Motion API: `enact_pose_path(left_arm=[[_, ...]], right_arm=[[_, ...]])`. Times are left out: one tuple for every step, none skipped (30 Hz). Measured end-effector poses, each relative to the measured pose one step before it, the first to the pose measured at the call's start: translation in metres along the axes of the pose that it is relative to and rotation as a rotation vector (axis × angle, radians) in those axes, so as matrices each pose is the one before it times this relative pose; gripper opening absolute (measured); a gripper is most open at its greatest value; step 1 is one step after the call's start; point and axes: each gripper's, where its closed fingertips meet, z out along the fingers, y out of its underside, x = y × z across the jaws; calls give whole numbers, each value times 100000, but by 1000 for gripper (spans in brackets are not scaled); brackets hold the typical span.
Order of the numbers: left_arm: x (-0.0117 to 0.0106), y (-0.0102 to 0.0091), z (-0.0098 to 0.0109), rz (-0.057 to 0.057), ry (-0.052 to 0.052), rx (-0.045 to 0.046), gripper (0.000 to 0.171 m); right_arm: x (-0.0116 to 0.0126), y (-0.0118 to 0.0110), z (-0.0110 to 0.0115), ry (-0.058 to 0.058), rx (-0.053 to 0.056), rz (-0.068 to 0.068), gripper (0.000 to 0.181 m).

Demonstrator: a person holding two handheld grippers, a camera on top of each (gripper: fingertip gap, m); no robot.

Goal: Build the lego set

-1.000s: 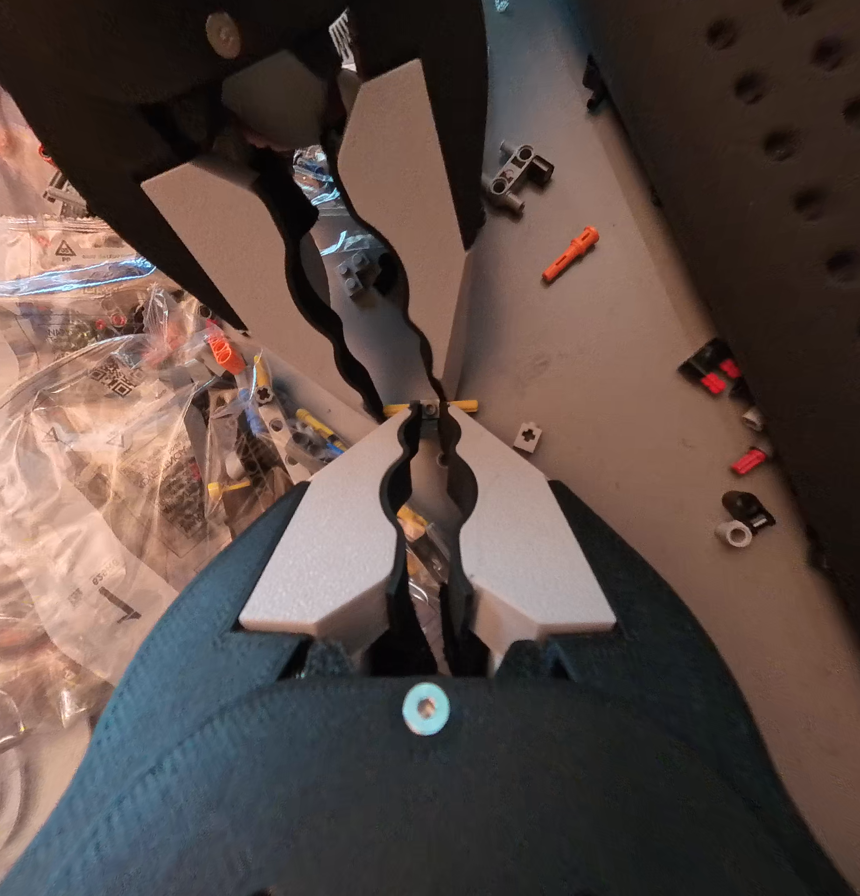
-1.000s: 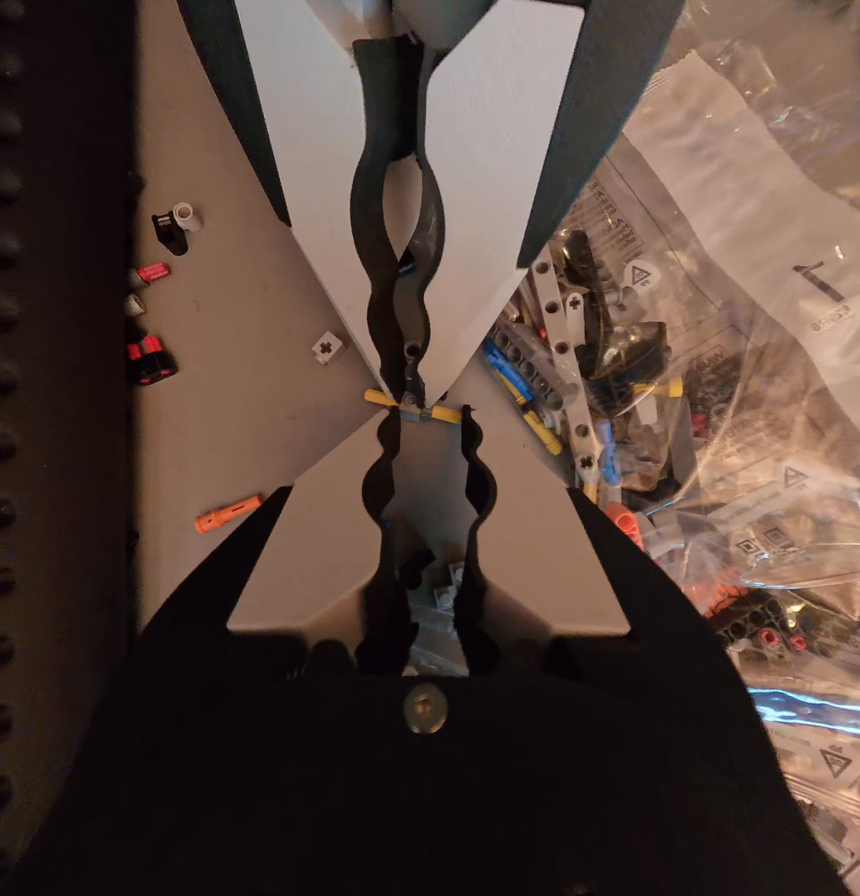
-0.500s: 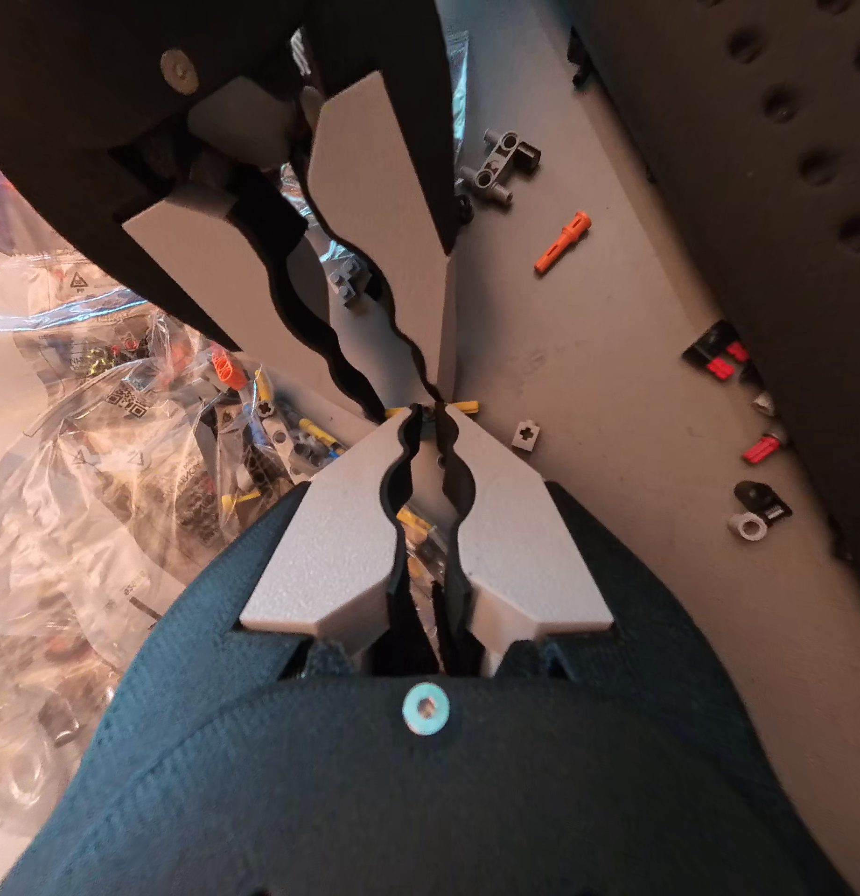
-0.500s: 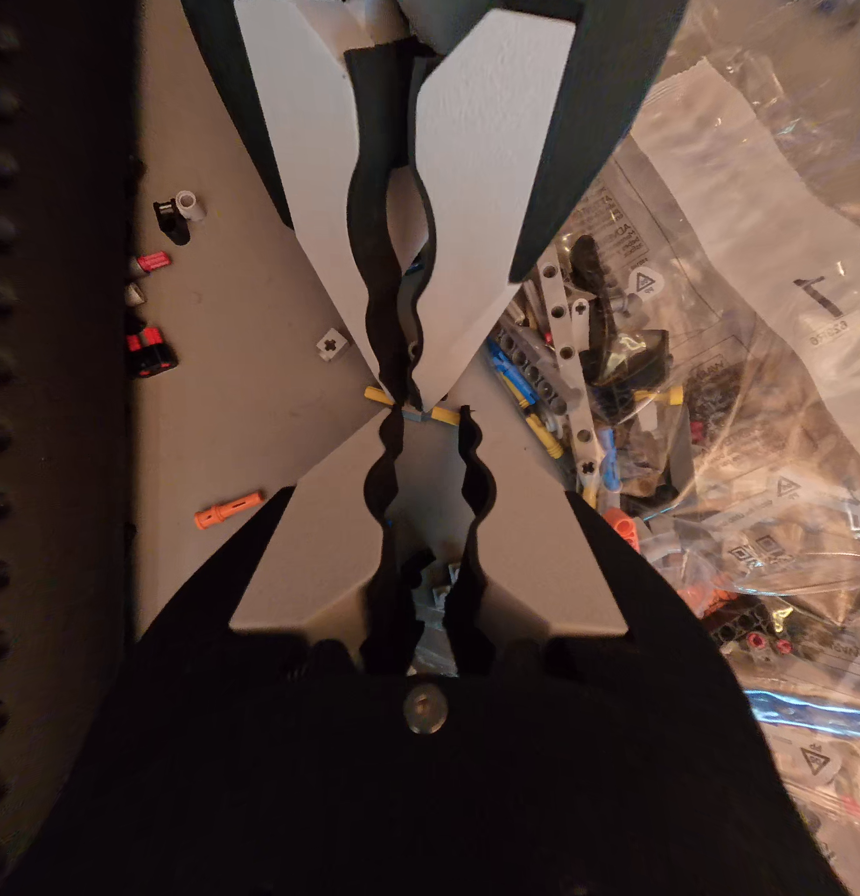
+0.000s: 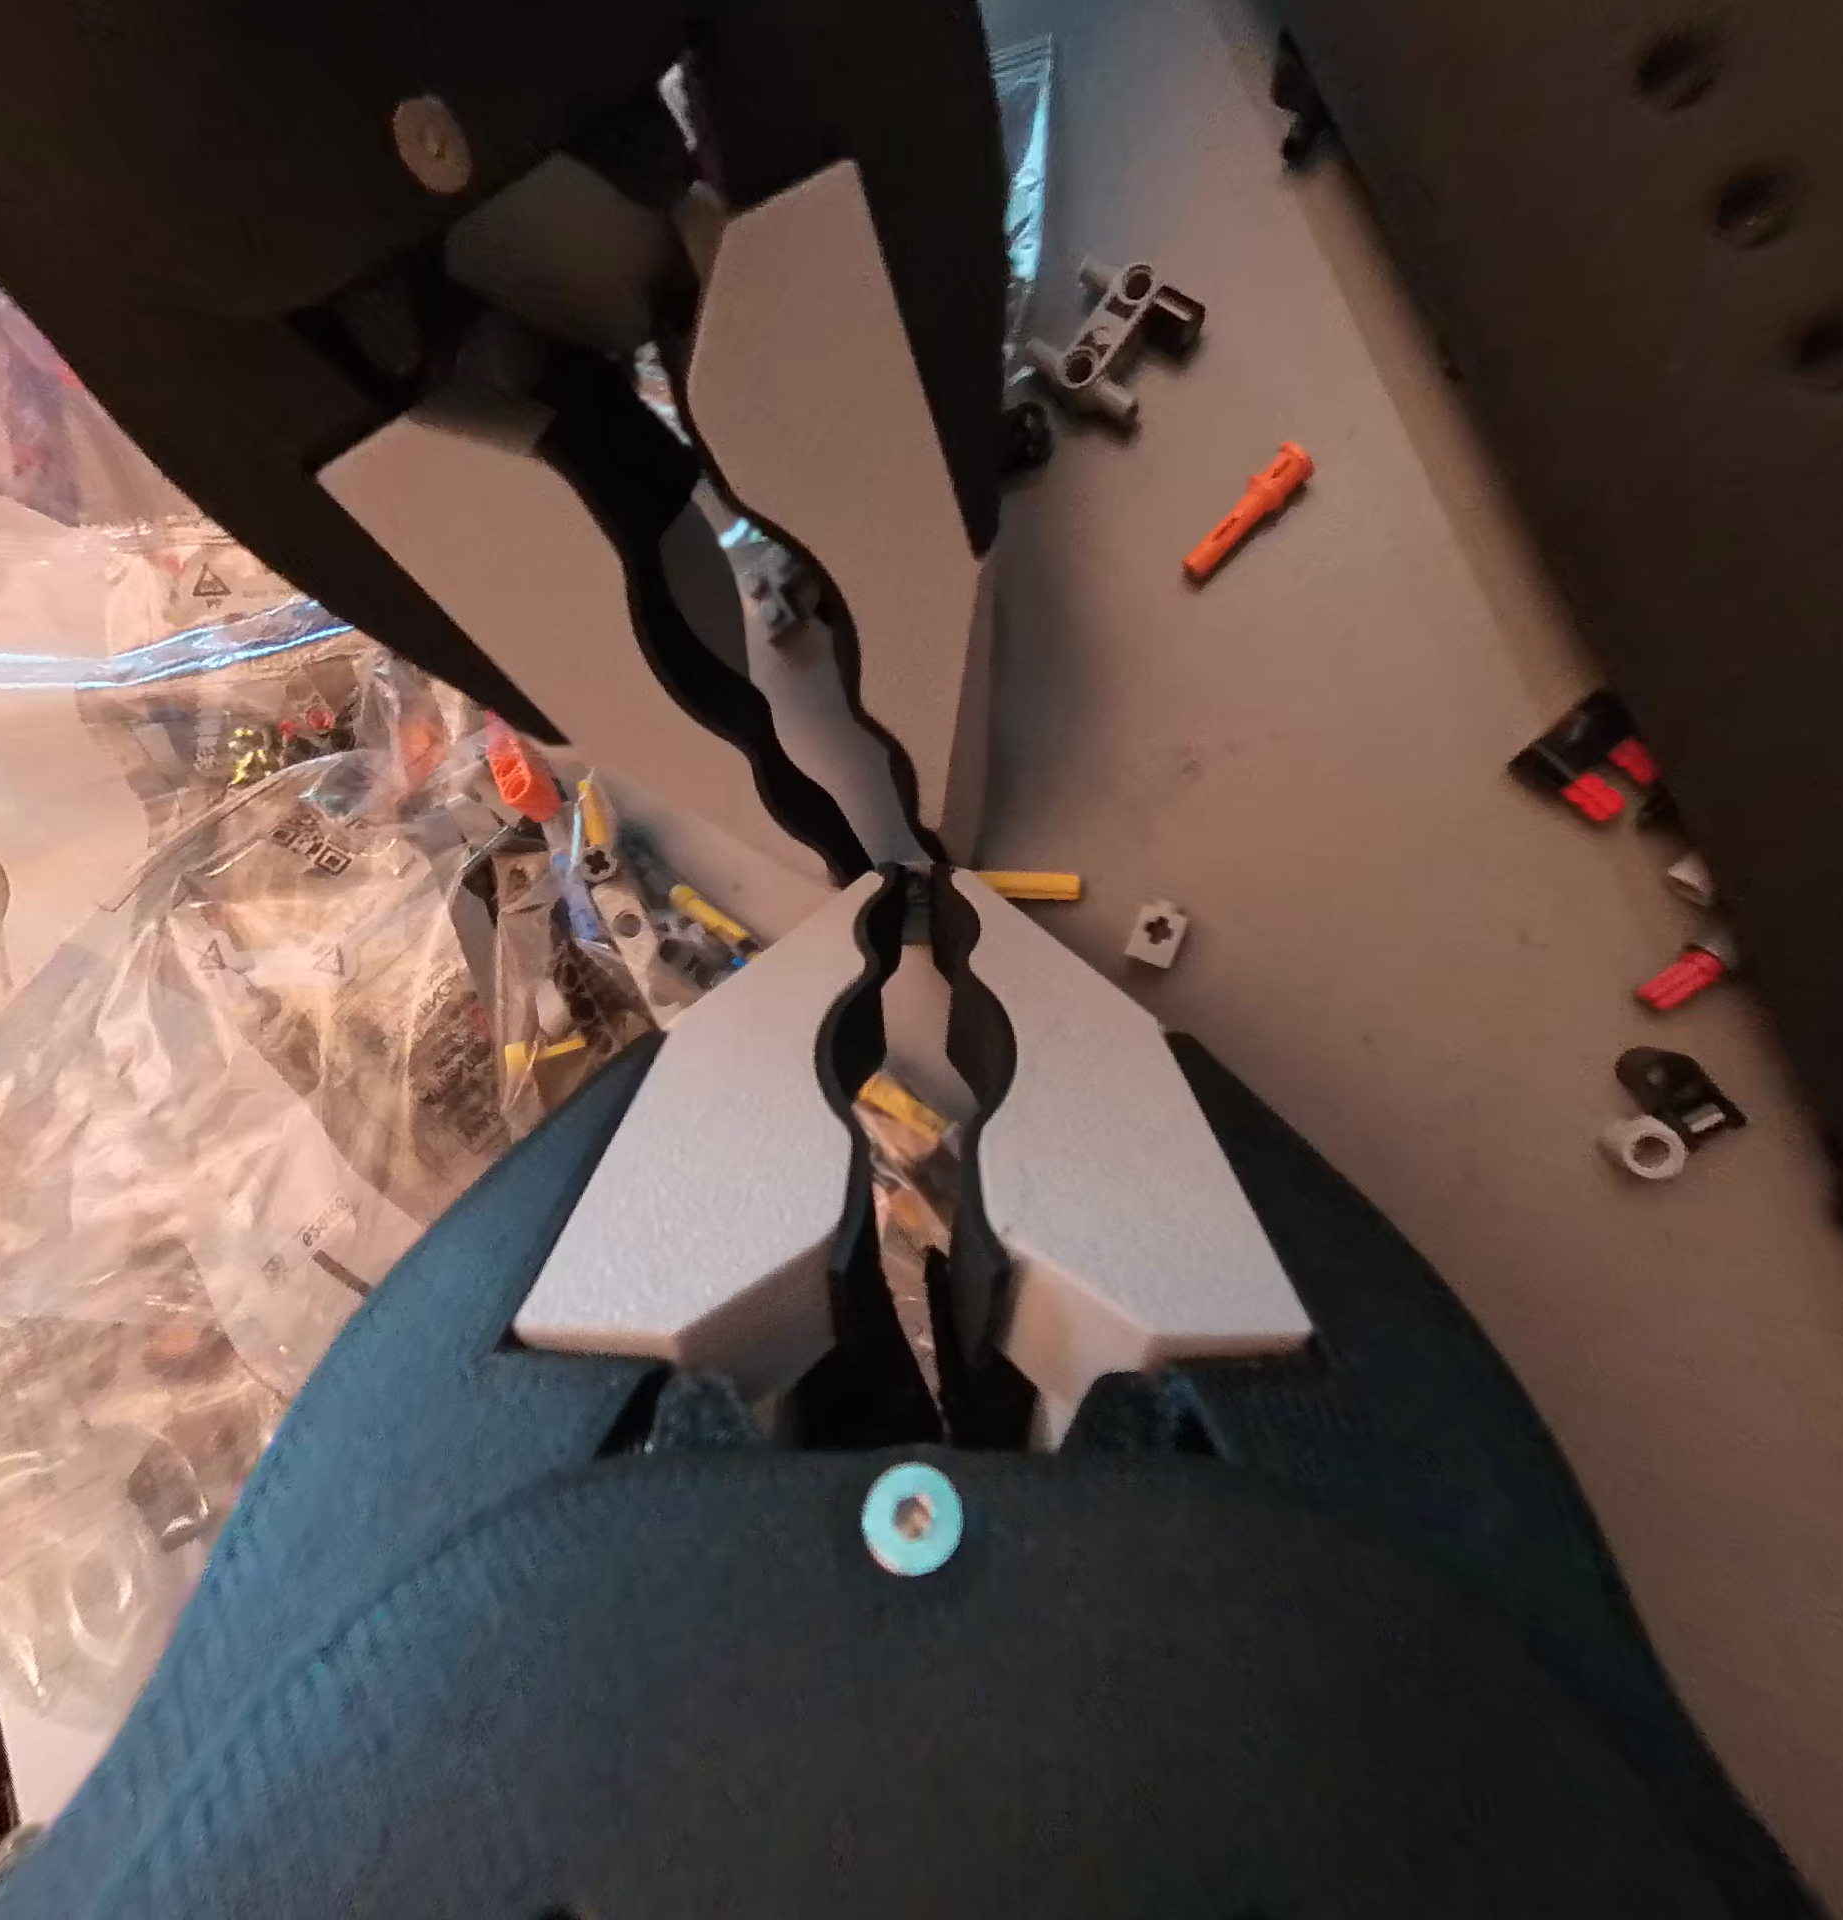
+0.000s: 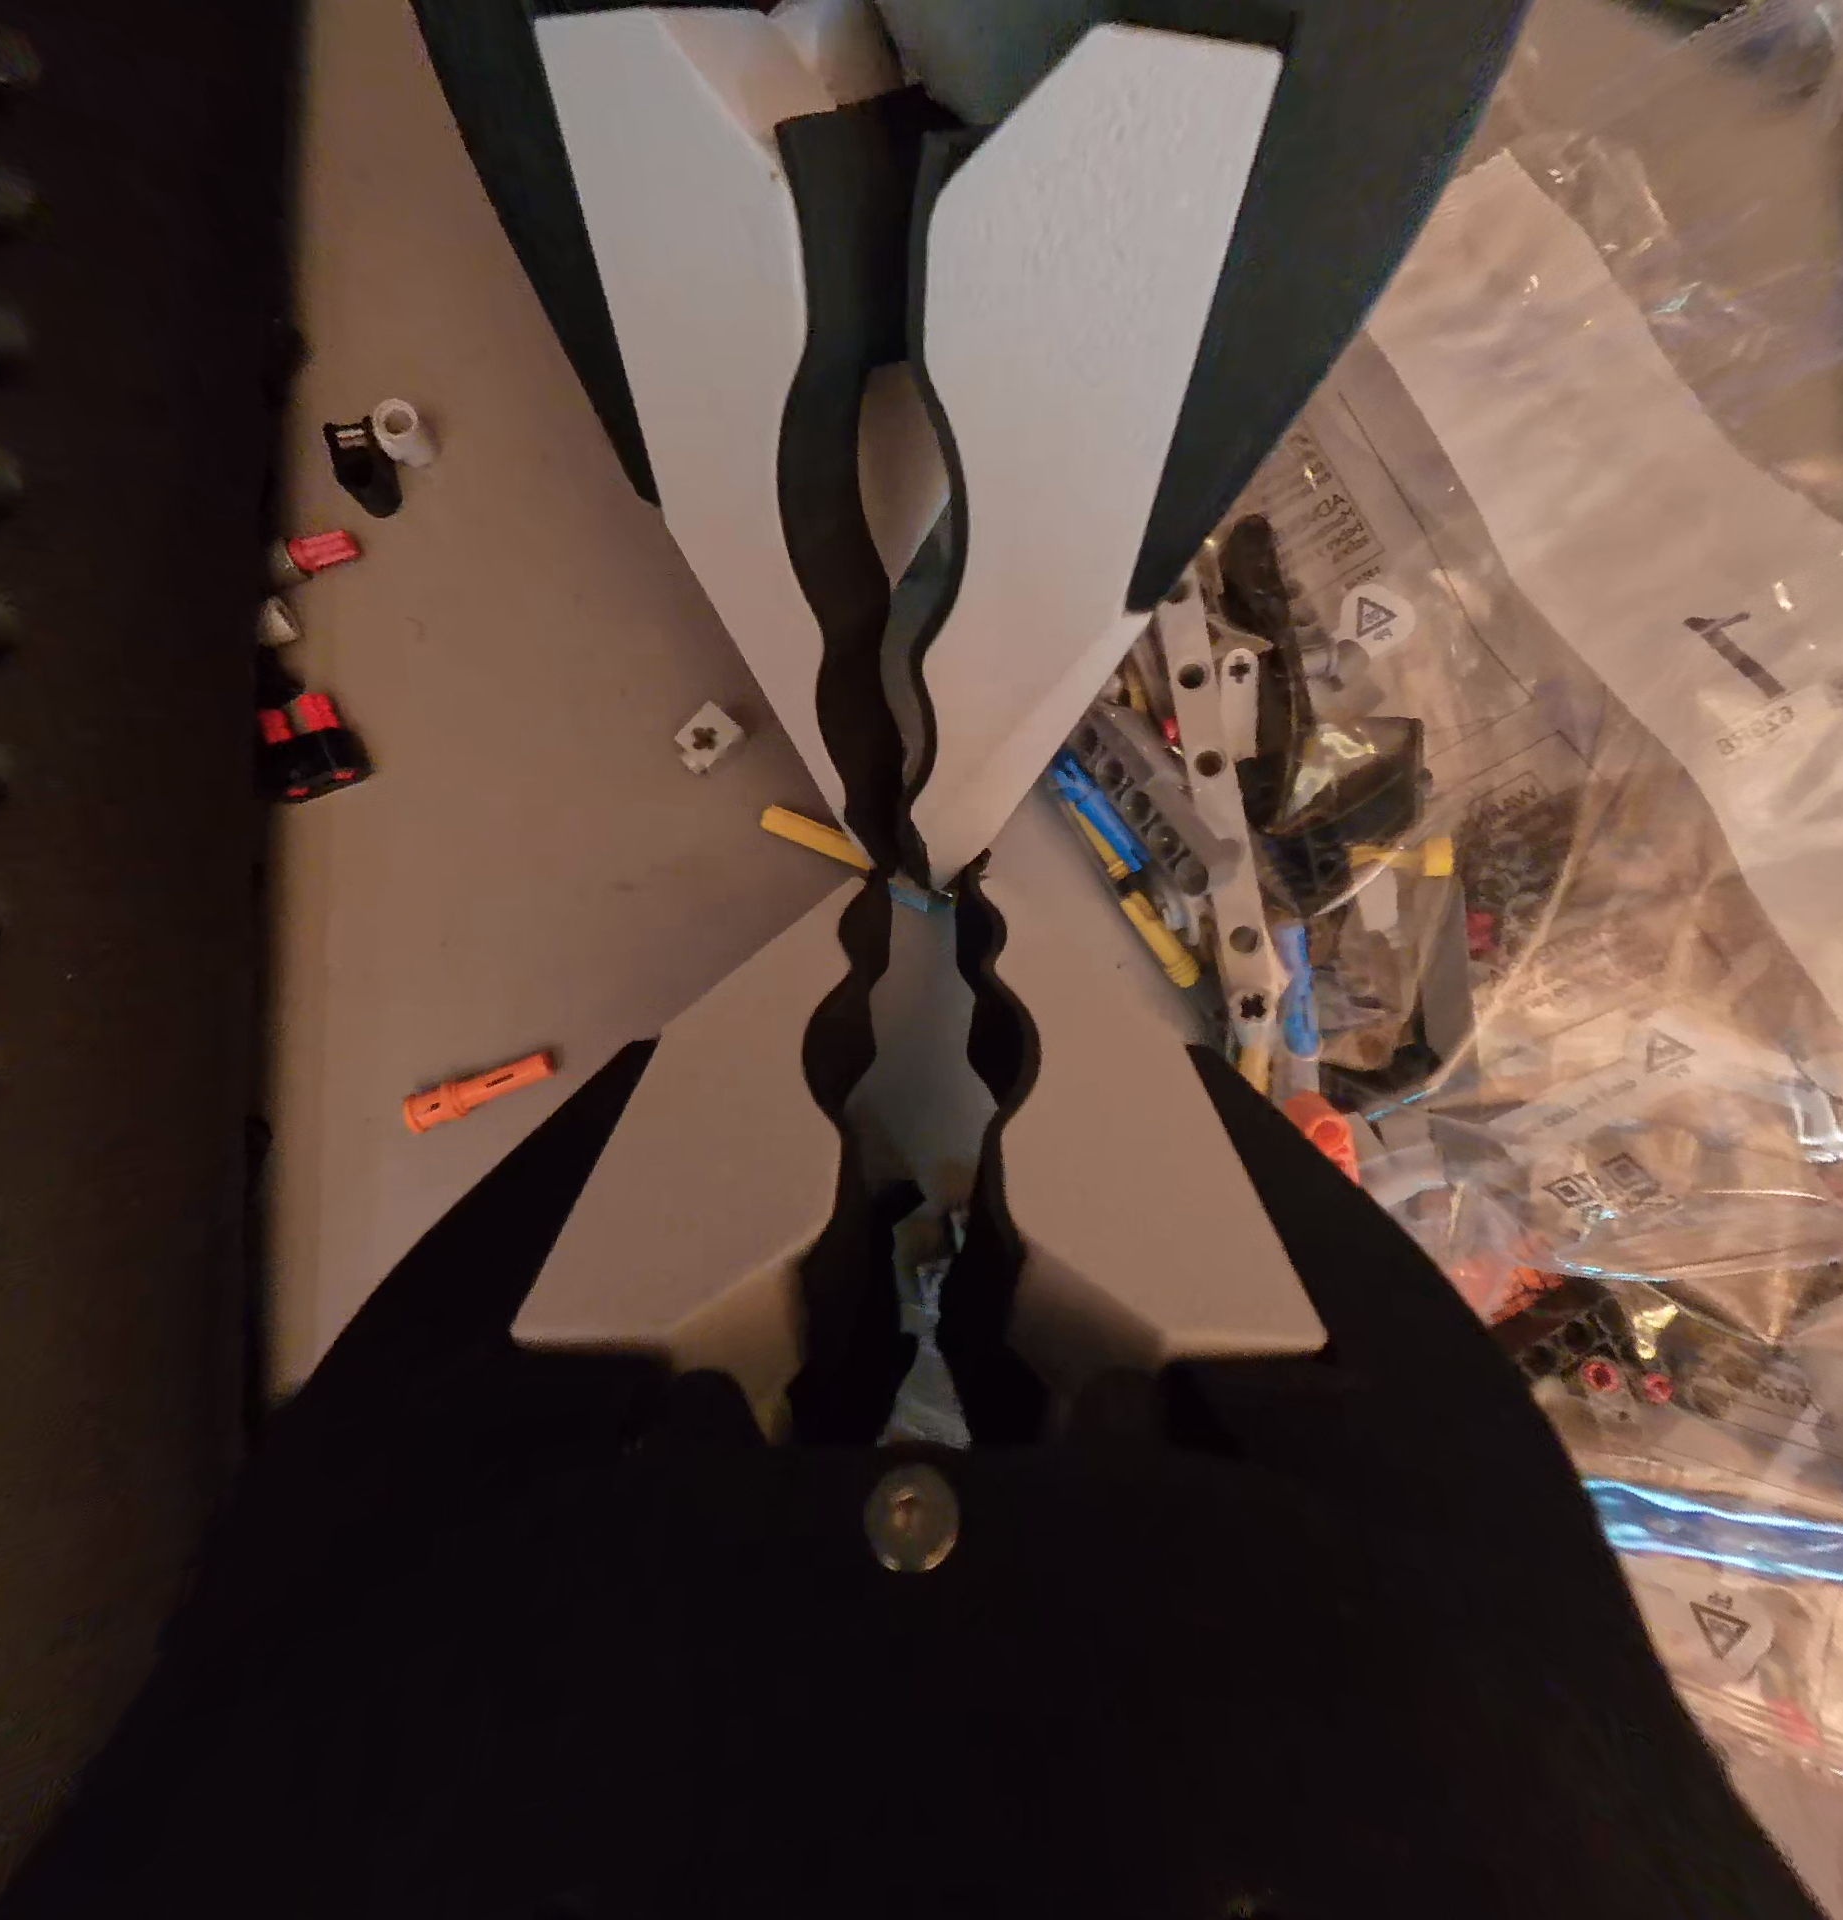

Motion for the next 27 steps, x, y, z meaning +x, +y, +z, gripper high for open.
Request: enact_pose_path(left_arm=[[-316,39,28,-1404,-1314,547,3],[-322,6,-84,-1165,-1165,1073,3],[-601,-107,-277,-1752,-2701,1557,3],[-991,-303,-430,-1787,-5027,2503,3],[-1056,-370,-520,-1714,-5066,2688,2],[-731,-321,-409,-1515,-3201,2346,1],[-681,-304,-274,-451,-3813,2154,0],[-784,-100,-134,290,-4918,453,0],[-614,44,-5,1108,-3994,-781,0],[-215,-121,47,1053,-1858,376,0],[244,-220,123,20,959,1052,0],[103,25,187,413,-94,-413,0],[-148,284,173,1544,-1654,-2052,0],[-27,271,129,534,-325,-1724,0],[133,59,32,-1122,1353,105,0],[266,-138,-89,-1827,2567,1733,0],[298,30,-134,-3263,3672,708,0],[162,300,-124,-2858,2710,-928,0],[168,278,-147,-416,1552,-782,0],[444,6,-147,-568,3019,559,2],[589,-272,-119,-2248,4159,1444,6],[603,-206,-40,-1672,3939,264,10],[599,-26,36,242,3026,-1014,13],[622,125,121,527,2998,-1503,14],[689,259,227,-662,3820,-1720,17],[647,288,281,-133,3654,-1530,20],[274,231,300,599,1194,-1164,22]], right_arm=[[346,34,-74,1959,313,595,10],[342,-96,-161,1337,1611,2017,11],[476,-220,-393,1388,2763,2620,13],[553,-349,-641,1399,3594,2999,22],[460,-428,-699,487,3832,3997,26],[263,-369,-576,-588,3063,3691,29],[304,-104,-331,210,1496,2800,31],[208,168,-66,-361,137,2433,26],[-12,222,96,-2051,33,3397,19],[74,257,85,-2008,-561,3744,20],[51,80,-54,-1665,259,2726,24],[-54,-214,-150,-1438,1848,1868,25],[-137,-300,-189,-1325,2018,1057,25],[-63,-138,-147,-102,650,-381,26],[106,92,-53,1508,-810,-1388,27],[143,248,48,1619,-1519,-1182,27],[-44,246,92,30,-1466,-640,27],[-174,166,79,-1024,-883,-418,25],[-106,107,46,-528,-590,-500,24],[-103,146,41,-403,-973,-966,23],[-156,105,26,-430,-654,-1354,23],[-208,5,25,-667,-11,-1336,23],[-287,8,55,-1221,-96,-1234,22],[-196,84,78,-745,-548,-1149,22],[-16,140,68,231,-747,-898,22],[14,128,36,78,-681,-434,21],[-1,95,10,-292,-357,58,22]])
